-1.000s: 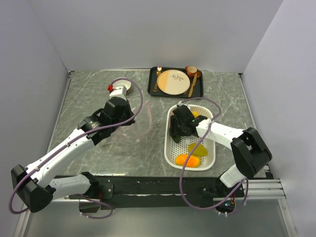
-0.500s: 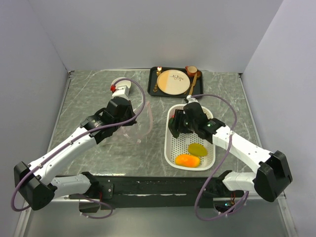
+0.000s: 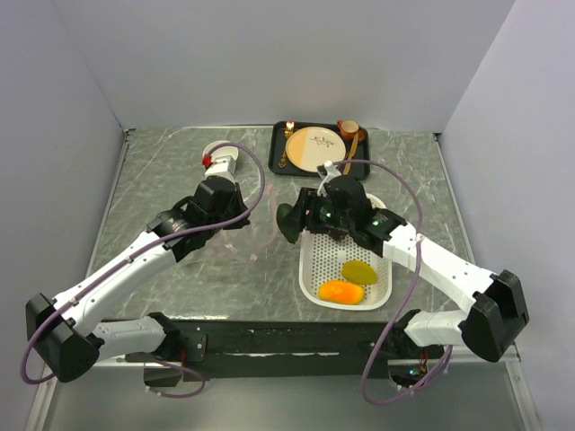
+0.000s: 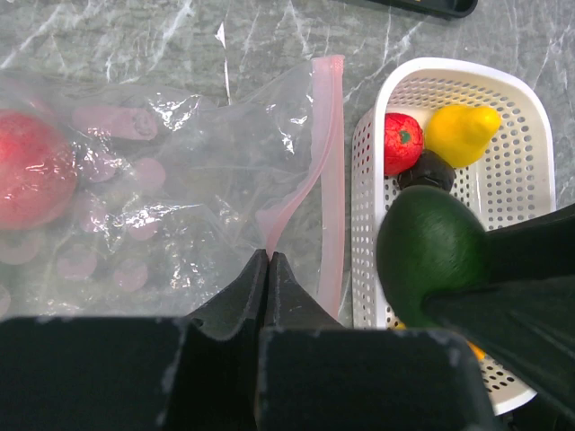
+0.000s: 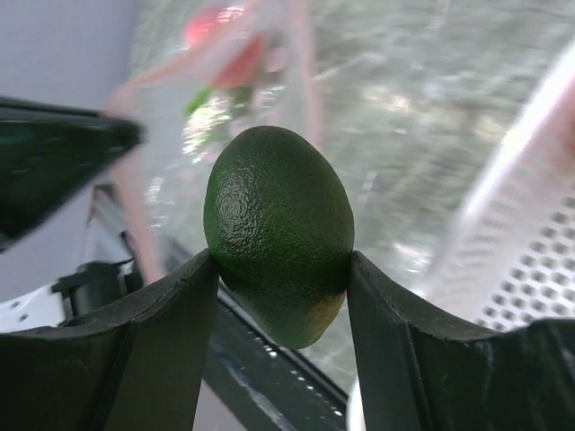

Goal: Place the food in the zip-top bag and seal the zipper
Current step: Place the fake fruit in the zipper food storage bag.

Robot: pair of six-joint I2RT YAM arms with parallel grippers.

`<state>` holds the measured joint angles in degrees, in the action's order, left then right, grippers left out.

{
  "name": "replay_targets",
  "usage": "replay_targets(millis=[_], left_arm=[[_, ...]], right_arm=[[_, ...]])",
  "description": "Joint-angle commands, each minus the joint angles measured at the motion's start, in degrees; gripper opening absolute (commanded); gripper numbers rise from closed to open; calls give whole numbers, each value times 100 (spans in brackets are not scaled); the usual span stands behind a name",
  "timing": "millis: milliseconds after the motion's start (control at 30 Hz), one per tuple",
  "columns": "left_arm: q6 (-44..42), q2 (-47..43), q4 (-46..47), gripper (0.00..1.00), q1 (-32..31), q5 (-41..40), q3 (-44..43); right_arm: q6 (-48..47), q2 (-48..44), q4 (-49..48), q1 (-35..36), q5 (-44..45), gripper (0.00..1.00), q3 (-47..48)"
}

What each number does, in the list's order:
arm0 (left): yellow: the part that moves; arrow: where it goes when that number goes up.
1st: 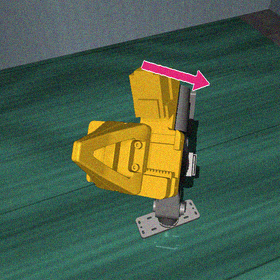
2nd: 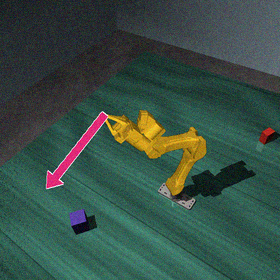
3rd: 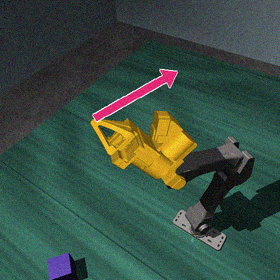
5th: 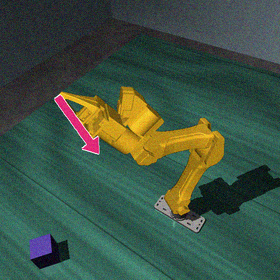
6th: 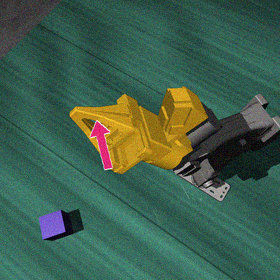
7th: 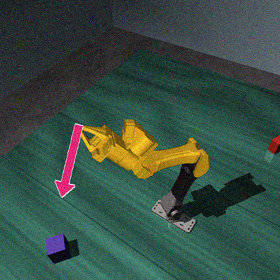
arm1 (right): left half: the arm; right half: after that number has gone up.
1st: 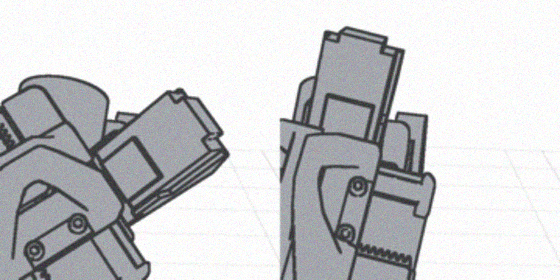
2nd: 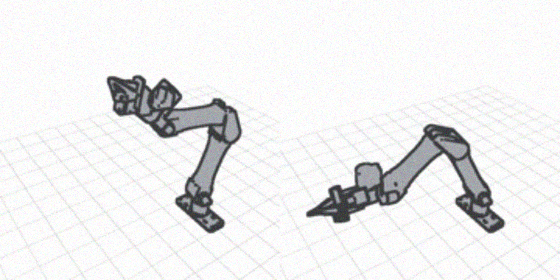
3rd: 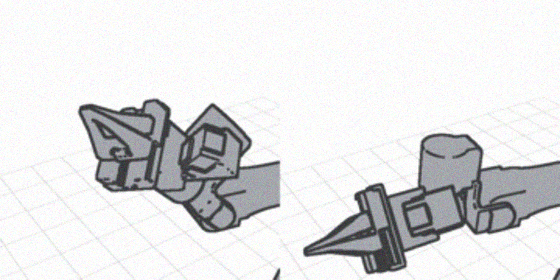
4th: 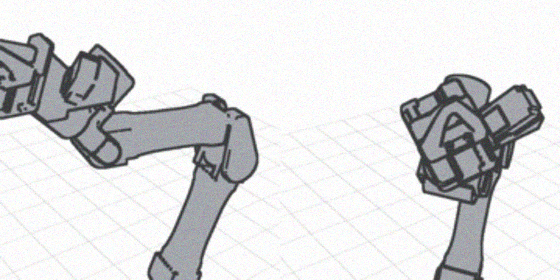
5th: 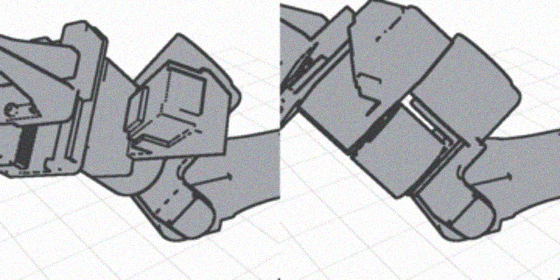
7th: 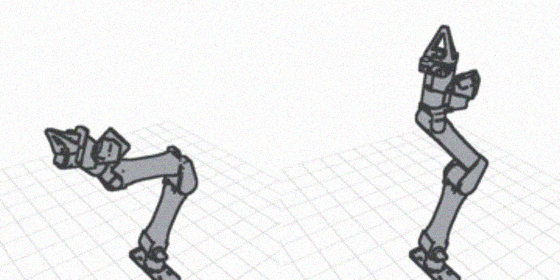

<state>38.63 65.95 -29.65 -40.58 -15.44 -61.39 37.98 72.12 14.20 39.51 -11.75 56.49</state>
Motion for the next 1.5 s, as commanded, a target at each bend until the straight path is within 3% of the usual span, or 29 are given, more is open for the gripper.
replay_targets(millis=[0,300,800,1000,1167,1267,1467], left_arm=[[4,58,223,1,-20,173,4],[-101,49,152,1,-20,235,-75],[-198,128,231,1,-20,603,-84],[-181,76,214,1,-20,463,-189],[-145,-3,205,1,-20,305,-216],[-128,5,188,1,-20,217,-233],[-101,-30,152,1,-20,129,-225]], right_arm=[[131,320,-444,233,-345,40,406],[386,865,-945,365,-565,40,389],[483,1533,-848,382,-653,46,978],[351,1613,-875,426,-803,66,1049],[219,1288,-831,435,-470,92,864],[131,1033,-691,418,-232,96,820],[69,383,319,356,1690,99,812]])
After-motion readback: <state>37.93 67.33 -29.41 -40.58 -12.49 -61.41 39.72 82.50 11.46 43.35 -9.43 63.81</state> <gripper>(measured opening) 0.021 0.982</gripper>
